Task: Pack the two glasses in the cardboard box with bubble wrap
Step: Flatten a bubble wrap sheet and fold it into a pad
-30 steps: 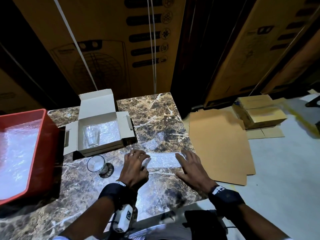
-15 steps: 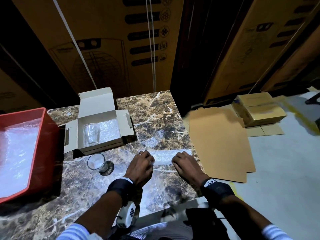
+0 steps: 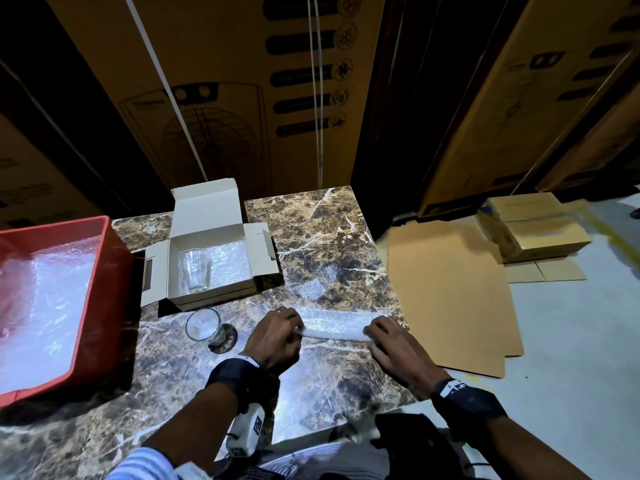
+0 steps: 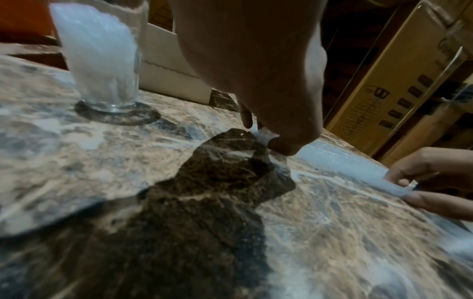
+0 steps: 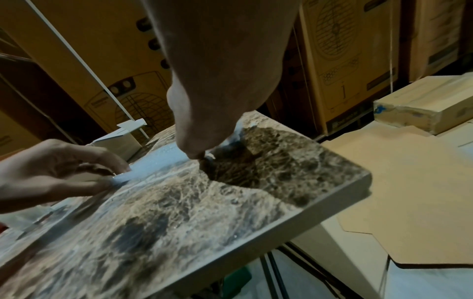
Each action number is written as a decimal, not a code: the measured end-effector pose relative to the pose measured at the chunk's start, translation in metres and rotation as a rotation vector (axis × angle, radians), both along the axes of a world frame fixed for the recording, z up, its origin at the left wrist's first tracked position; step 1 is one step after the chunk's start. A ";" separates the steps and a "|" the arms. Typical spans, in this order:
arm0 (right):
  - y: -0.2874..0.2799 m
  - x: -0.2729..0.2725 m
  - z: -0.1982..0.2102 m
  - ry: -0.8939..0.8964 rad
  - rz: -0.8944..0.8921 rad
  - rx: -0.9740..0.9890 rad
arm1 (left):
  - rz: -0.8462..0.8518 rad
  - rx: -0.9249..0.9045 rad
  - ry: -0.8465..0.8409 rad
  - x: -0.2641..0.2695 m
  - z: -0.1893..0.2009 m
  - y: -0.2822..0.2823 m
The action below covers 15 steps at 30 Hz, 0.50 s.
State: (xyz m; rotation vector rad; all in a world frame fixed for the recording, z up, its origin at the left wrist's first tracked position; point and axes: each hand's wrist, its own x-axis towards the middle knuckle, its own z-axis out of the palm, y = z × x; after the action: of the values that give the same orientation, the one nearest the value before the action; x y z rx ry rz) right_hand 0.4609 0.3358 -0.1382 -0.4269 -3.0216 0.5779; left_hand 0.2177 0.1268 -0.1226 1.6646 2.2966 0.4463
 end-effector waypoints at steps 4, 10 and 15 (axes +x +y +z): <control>0.008 0.000 0.000 -0.001 -0.001 0.004 | 0.011 0.051 -0.029 -0.007 -0.006 -0.004; 0.010 -0.003 0.006 0.057 -0.124 -0.068 | 0.174 0.145 -0.208 -0.008 -0.008 -0.003; 0.012 -0.007 0.013 0.088 -0.262 -0.257 | 0.312 0.225 -0.457 -0.006 -0.009 -0.002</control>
State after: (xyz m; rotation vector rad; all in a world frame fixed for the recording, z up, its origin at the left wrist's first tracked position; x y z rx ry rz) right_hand 0.4536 0.3483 -0.1250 -0.7705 -2.7528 0.9362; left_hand 0.2121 0.1247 -0.1319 1.1269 2.2077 1.0649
